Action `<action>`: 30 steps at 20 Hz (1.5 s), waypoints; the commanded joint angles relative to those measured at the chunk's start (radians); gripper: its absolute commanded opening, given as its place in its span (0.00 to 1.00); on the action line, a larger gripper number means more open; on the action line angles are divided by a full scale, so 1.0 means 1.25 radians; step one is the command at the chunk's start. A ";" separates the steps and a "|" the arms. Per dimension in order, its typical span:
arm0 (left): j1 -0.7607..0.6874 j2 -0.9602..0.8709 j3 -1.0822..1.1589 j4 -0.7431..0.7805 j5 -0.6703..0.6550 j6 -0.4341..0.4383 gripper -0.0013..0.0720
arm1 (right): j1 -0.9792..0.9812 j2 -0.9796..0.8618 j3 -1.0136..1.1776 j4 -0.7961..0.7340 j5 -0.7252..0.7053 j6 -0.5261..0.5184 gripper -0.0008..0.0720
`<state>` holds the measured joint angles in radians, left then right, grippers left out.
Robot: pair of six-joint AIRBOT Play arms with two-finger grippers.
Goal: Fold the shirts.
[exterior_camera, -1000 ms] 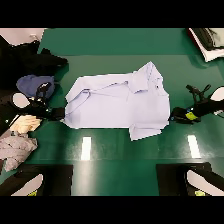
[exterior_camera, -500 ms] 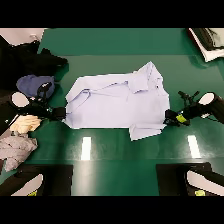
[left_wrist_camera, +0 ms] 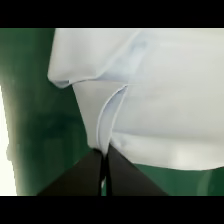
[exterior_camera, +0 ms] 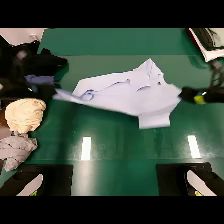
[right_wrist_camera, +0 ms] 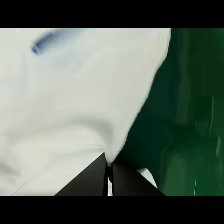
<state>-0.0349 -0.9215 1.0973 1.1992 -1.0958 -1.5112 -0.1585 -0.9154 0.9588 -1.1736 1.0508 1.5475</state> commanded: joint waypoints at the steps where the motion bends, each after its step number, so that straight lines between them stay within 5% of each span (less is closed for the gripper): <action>1: 0.000 0.067 0.195 0.001 0.002 0.000 0.05 | -0.003 0.107 0.153 0.000 -0.054 -0.005 0.03; 9: 0.000 0.084 0.615 -0.005 -0.004 0.000 0.05 | -0.004 0.239 0.483 -0.010 -0.086 -0.054 0.03; 16: 0.000 0.084 0.844 -0.063 -0.027 0.000 0.05 | -0.004 0.251 0.715 -0.186 -0.016 -0.051 0.03; 23: 0.000 0.080 0.676 -0.056 -0.172 0.000 0.05 | -0.004 0.015 0.938 -0.277 0.302 -0.017 0.03; 26: 0.000 0.058 0.499 -0.027 -0.223 0.001 0.05 | -0.004 -0.085 0.874 -0.276 0.407 0.022 0.03; 30: 0.000 0.005 0.259 0.045 -0.152 0.001 0.05 | 0.003 -0.213 0.730 -0.270 0.483 0.029 0.03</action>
<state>-0.0357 -0.8768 1.6119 1.1881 -1.3247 -1.5112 -0.1612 -1.0752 1.9610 -1.5078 1.5623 1.5677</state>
